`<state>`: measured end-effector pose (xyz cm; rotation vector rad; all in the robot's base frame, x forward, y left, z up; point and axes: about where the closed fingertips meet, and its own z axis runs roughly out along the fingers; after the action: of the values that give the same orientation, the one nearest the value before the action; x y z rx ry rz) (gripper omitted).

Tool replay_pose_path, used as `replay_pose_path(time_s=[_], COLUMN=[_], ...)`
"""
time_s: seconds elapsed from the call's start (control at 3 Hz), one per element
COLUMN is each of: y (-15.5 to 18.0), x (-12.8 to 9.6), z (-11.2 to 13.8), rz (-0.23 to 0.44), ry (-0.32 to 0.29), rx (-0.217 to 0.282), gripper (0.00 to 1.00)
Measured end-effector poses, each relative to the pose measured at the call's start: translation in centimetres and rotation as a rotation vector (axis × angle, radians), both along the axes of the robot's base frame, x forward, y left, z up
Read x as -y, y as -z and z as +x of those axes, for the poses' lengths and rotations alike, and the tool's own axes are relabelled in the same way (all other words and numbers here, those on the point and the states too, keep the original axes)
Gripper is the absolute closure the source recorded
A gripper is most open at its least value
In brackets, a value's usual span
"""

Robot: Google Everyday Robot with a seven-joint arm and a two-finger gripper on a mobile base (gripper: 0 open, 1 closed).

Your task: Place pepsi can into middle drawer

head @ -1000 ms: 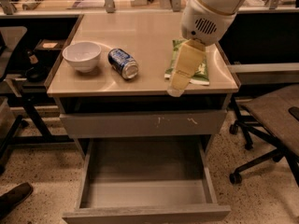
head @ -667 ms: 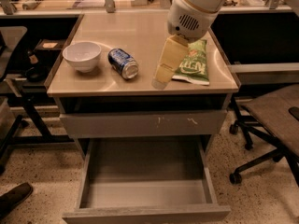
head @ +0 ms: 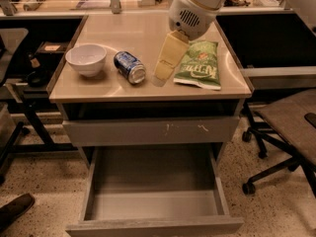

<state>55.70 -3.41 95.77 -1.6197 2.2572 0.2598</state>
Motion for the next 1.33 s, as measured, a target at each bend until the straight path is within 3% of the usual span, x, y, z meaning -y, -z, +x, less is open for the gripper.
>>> replay_pose_path(time_s=[0.33,1.33], y=[1.1,5.6], x=[-1.7,-8.3], z=[0.5,5.8], rz=[0.019,0.09], ry=[-0.012,0.007], rx=[-0.016,-0.128], gripper=[0.0,0.0])
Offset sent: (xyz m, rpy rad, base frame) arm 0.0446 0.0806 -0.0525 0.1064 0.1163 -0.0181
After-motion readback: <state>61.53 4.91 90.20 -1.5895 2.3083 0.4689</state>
